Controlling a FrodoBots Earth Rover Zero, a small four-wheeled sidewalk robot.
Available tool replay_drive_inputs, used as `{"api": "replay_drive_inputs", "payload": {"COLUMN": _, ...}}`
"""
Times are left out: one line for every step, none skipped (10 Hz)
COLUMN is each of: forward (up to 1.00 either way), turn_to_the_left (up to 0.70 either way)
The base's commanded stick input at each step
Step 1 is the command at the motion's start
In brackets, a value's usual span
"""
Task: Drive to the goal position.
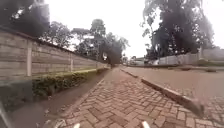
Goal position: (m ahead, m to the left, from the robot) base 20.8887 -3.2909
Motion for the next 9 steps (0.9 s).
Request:
{"api": "replay_drive_inputs", "payload": {"forward": 0.7, "turn_to_the_left": 0.0}}
{"api": "replay_drive_inputs", "payload": {"forward": 0.7, "turn_to_the_left": 0.0}}
{"api": "replay_drive_inputs", "payload": {"forward": 0.7, "turn_to_the_left": 0.0}}
{"api": "replay_drive_inputs", "payload": {"forward": 0.7, "turn_to_the_left": 0.0}}
{"api": "replay_drive_inputs", "payload": {"forward": 0.7, "turn_to_the_left": 0.0}}
{"api": "replay_drive_inputs", "payload": {"forward": 0.7, "turn_to_the_left": 0.0}}
{"api": "replay_drive_inputs", "payload": {"forward": 0.7, "turn_to_the_left": 0.0}}
{"api": "replay_drive_inputs", "payload": {"forward": 0.7, "turn_to_the_left": 0.0}}
{"api": "replay_drive_inputs", "payload": {"forward": 0.7, "turn_to_the_left": 0.0}}
